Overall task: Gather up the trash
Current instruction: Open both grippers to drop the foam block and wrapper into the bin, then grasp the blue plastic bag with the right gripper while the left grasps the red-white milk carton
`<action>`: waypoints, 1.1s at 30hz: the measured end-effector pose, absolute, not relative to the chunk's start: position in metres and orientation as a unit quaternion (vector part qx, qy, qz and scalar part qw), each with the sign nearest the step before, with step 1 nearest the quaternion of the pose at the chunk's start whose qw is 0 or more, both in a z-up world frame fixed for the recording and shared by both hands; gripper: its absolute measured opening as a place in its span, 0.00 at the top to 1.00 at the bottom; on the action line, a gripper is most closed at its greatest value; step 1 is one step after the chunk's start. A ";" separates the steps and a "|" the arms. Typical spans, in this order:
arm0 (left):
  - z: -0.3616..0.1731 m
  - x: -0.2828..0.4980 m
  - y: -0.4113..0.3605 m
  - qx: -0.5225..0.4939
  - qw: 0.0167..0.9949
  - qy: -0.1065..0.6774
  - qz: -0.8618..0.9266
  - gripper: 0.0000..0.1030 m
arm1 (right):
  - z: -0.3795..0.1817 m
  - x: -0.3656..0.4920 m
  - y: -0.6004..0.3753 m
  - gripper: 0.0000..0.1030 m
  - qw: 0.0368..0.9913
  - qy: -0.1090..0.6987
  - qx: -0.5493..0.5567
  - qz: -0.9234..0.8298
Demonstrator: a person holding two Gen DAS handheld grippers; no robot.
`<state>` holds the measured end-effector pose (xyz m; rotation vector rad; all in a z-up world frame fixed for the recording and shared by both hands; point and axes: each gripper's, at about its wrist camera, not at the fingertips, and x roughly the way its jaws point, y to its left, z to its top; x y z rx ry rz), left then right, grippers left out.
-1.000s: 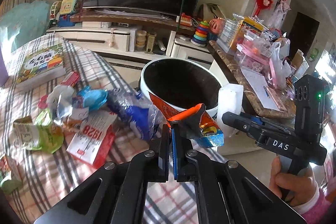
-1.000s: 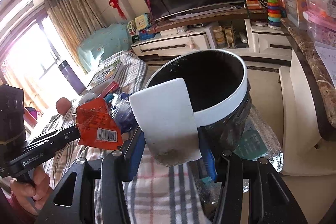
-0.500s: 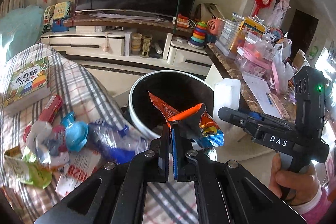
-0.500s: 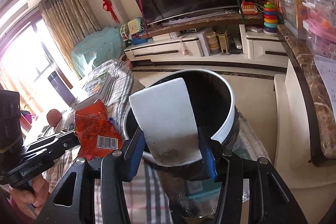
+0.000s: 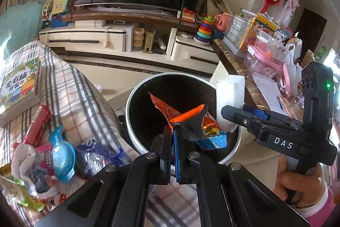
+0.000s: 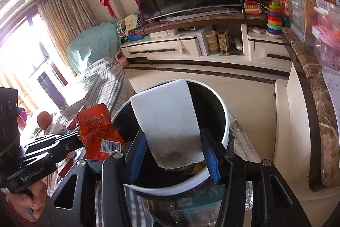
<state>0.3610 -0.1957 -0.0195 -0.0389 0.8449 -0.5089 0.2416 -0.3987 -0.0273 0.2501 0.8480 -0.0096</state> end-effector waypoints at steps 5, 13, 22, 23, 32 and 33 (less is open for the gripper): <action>-0.026 0.372 -0.201 -0.022 0.876 0.414 -0.245 0.94 | -0.031 0.251 -0.401 0.47 0.901 0.417 0.116 -0.006; -0.028 0.367 -0.193 -0.034 0.880 0.413 -0.232 0.66 | -0.034 0.254 -0.407 0.32 0.895 0.429 0.121 -0.004; -0.018 0.321 -0.163 -0.039 0.893 0.388 -0.226 0.53 | -0.026 0.243 -0.399 0.17 0.898 0.422 0.127 -0.005; -0.018 0.315 -0.159 -0.040 0.894 0.386 -0.225 0.53 | -0.026 0.240 -0.397 0.15 0.897 0.421 0.132 -0.004; -0.022 0.268 -0.109 -0.059 0.895 0.394 -0.200 0.50 | -0.028 0.216 -0.368 0.12 0.889 0.430 0.157 0.013; -0.022 0.265 -0.104 -0.061 0.895 0.396 -0.196 0.50 | -0.029 0.213 -0.363 0.11 0.888 0.433 0.157 0.016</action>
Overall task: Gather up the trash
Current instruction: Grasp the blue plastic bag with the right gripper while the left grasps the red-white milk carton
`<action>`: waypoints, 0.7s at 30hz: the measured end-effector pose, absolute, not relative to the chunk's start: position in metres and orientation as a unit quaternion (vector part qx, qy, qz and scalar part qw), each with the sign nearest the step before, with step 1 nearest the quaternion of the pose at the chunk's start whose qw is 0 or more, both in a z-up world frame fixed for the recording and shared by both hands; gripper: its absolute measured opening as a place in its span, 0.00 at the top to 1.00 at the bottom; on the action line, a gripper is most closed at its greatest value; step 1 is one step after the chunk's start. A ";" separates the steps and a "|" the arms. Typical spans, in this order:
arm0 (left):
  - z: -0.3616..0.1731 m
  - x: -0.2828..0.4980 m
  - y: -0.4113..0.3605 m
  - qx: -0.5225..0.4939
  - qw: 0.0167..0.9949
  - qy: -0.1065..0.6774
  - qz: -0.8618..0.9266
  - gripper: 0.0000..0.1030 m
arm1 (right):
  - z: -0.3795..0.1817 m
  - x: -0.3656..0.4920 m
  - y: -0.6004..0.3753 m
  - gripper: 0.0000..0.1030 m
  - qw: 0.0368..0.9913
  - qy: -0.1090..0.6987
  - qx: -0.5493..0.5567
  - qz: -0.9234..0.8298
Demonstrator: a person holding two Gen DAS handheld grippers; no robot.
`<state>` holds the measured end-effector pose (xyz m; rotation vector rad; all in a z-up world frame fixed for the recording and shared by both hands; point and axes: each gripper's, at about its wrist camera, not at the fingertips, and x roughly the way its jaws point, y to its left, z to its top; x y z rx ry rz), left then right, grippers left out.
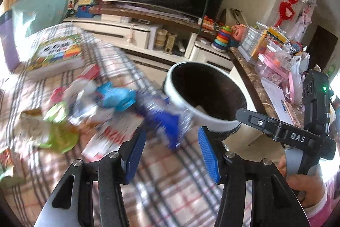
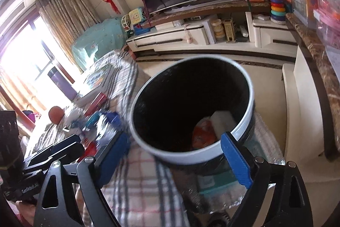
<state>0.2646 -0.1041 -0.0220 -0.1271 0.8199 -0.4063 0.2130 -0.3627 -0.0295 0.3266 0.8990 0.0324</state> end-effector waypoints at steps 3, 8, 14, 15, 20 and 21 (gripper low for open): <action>-0.023 0.252 -0.087 -0.068 0.896 0.399 -0.183 0.50 | -0.032 0.206 -0.347 0.11 0.885 0.438 0.155 0.024; -0.024 0.235 -0.065 -0.076 0.896 0.404 -0.164 0.50 | -0.036 0.201 -0.324 0.11 0.883 0.445 0.143 0.037; -0.028 0.220 -0.039 -0.089 0.896 0.411 -0.141 0.50 | -0.035 0.194 -0.295 0.11 0.889 0.437 0.124 0.058; -0.028 0.217 -0.036 -0.092 0.896 0.412 -0.138 0.50 | -0.036 0.193 -0.290 0.11 0.890 0.435 0.119 0.063; -0.030 0.211 -0.020 -0.101 0.895 0.416 -0.126 0.50 | -0.042 0.191 -0.265 0.11 0.890 0.435 0.107 0.083; -0.031 0.211 -0.014 -0.102 0.894 0.418 -0.124 0.49 | -0.044 0.190 -0.261 0.11 0.890 0.434 0.106 0.084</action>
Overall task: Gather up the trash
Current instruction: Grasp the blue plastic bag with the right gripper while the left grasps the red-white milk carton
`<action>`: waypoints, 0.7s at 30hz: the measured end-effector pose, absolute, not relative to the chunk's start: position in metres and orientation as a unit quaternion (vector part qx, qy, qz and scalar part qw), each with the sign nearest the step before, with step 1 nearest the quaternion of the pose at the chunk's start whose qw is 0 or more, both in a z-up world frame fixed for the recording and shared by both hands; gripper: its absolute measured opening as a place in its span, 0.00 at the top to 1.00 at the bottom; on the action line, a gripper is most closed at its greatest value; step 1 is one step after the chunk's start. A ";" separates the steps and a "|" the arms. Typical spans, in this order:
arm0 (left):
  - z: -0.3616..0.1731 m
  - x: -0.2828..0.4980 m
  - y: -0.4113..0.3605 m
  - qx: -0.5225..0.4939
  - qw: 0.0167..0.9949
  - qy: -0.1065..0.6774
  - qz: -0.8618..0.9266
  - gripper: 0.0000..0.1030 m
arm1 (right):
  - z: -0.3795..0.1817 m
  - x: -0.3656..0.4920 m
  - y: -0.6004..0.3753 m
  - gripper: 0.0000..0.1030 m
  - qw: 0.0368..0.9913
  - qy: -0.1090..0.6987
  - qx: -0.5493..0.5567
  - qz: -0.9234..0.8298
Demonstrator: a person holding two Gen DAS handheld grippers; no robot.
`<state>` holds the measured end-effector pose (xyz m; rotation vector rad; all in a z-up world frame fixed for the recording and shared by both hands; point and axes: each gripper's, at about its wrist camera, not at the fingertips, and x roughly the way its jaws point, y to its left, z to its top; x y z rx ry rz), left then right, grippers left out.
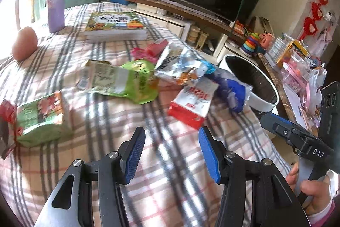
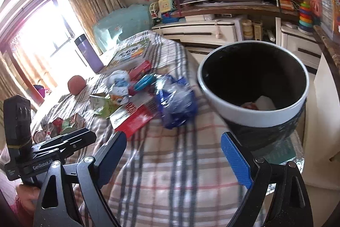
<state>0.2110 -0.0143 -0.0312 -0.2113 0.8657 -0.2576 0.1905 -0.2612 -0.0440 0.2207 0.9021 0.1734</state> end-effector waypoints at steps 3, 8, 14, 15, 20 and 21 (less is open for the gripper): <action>-0.034 0.210 -0.005 -0.108 0.894 0.420 -0.116 0.49 | -0.048 0.188 -0.253 0.11 0.894 0.429 0.103 0.083; -0.039 0.213 0.007 -0.119 0.890 0.427 -0.106 0.49 | -0.053 0.185 -0.238 0.11 0.899 0.420 0.090 0.084; -0.041 0.218 0.003 -0.108 0.888 0.430 -0.124 0.49 | -0.063 0.189 -0.226 0.11 0.888 0.446 0.079 0.081; -0.042 0.220 0.002 -0.104 0.886 0.432 -0.130 0.49 | -0.065 0.190 -0.226 0.11 0.886 0.451 0.080 0.079; -0.042 0.233 -0.012 -0.080 0.883 0.435 -0.160 0.45 | -0.070 0.197 -0.237 0.11 0.881 0.460 0.086 0.073; -0.042 0.236 -0.014 -0.075 0.882 0.435 -0.162 0.43 | -0.069 0.199 -0.240 0.11 0.881 0.460 0.087 0.072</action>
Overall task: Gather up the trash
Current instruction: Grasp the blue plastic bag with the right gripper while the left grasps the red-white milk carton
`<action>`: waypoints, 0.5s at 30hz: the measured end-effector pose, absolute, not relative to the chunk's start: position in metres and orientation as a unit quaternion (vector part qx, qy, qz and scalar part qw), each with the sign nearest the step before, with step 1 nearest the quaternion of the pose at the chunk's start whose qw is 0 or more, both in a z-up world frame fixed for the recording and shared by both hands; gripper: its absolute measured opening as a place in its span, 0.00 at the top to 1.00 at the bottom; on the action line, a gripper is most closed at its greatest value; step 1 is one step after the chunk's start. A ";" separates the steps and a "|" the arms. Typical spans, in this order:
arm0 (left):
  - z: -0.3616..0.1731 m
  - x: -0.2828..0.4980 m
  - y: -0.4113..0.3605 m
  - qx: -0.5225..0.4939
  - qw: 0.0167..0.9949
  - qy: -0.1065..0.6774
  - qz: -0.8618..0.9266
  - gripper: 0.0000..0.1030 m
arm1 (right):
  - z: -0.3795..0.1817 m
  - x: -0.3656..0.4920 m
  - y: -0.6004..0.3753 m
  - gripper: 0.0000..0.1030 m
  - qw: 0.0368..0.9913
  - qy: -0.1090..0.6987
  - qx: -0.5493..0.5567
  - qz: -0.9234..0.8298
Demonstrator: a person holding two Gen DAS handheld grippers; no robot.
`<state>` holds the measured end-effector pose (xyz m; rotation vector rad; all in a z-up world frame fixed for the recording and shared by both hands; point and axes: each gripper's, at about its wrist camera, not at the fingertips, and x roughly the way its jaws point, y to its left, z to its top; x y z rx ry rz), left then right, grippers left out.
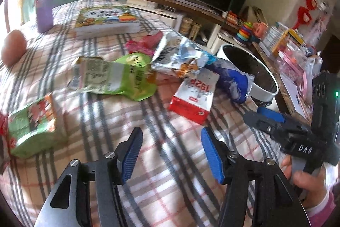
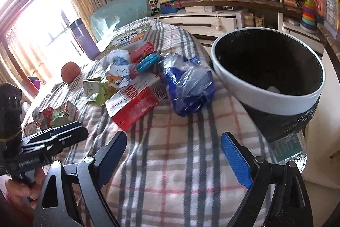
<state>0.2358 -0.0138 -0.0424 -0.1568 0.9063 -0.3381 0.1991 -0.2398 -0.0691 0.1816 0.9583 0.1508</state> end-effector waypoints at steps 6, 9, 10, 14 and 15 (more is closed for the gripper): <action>-0.045 0.254 -0.030 -0.057 0.879 0.442 -0.171 0.42 | -0.065 0.211 -0.252 0.12 0.889 0.443 0.084 0.076; -0.047 0.262 -0.038 -0.045 0.879 0.442 -0.172 0.39 | -0.065 0.219 -0.253 0.19 0.890 0.441 0.081 0.081; -0.048 0.264 -0.042 -0.042 0.879 0.443 -0.172 0.39 | -0.066 0.221 -0.253 0.25 0.890 0.441 0.079 0.083; -0.051 0.275 -0.051 -0.032 0.879 0.444 -0.169 0.39 | -0.072 0.233 -0.255 0.37 0.885 0.449 0.081 0.089; -0.051 0.278 -0.054 -0.031 0.879 0.444 -0.169 0.39 | -0.074 0.236 -0.256 0.40 0.884 0.450 0.084 0.091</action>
